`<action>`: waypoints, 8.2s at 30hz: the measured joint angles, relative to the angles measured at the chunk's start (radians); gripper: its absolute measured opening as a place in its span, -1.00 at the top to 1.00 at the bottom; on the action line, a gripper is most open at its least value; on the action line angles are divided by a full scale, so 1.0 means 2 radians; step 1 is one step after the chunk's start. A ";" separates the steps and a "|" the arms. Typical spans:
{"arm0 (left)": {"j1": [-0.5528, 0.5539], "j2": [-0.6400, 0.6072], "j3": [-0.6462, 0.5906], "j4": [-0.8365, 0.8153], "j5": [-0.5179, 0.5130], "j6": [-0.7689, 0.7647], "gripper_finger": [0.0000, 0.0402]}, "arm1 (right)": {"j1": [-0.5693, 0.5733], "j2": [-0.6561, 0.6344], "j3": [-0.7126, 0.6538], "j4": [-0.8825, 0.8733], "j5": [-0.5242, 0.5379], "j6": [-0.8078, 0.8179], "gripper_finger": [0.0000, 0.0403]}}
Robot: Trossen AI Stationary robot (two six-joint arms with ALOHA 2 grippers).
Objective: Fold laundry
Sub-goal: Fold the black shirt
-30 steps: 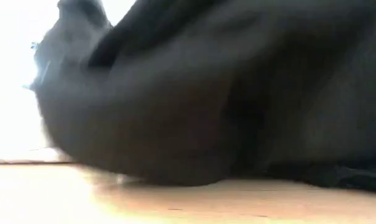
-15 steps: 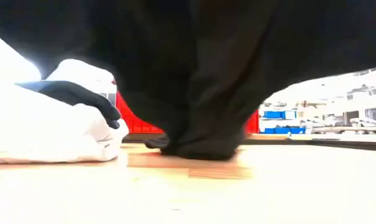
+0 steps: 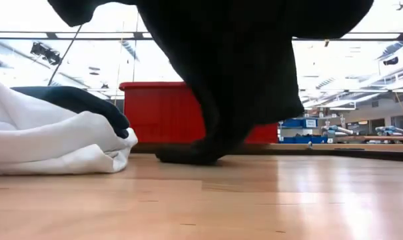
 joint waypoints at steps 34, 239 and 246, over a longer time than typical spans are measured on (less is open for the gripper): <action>0.130 -0.027 0.047 0.404 0.046 0.428 0.97 | -0.394 -0.037 0.022 0.346 -0.035 -0.551 0.94; 0.225 0.131 -0.037 0.005 0.779 0.087 0.97 | -0.342 0.119 0.300 -0.345 -0.757 0.125 0.91; 0.137 0.131 -0.141 0.052 0.696 0.053 0.97 | -0.284 0.122 0.178 -0.304 -0.797 0.208 0.91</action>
